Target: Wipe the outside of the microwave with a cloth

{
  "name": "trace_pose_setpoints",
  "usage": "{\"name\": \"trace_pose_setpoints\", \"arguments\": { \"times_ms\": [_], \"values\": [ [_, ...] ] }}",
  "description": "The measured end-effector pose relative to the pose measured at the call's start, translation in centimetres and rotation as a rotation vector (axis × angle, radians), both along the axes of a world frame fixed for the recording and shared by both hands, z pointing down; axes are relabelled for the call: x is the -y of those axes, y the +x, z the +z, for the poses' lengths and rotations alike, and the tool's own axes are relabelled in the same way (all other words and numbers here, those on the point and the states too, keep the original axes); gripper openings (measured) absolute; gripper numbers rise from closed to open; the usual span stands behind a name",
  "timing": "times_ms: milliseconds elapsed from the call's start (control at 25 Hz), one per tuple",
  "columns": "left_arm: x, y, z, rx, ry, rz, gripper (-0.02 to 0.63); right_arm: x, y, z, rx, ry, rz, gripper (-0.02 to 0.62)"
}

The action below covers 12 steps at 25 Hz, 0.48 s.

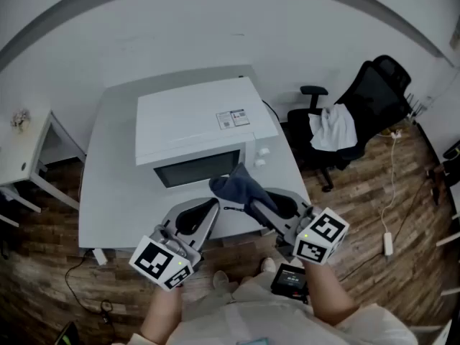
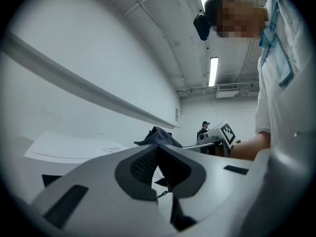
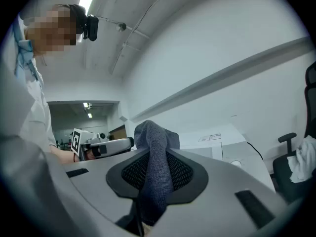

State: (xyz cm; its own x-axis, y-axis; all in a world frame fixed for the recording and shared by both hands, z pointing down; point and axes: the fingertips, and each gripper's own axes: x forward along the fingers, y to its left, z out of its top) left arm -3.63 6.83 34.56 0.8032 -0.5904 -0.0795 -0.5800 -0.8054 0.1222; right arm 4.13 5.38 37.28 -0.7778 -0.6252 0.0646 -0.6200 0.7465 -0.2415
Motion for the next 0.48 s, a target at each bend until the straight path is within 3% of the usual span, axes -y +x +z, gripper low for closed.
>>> {"name": "trace_pose_setpoints", "arguments": {
  "times_ms": [480],
  "values": [
    [-0.26,0.12,-0.03,-0.003,-0.005,-0.001,0.002,-0.42,-0.27,-0.39,0.031,-0.011,-0.018,0.094]
  ]
}}
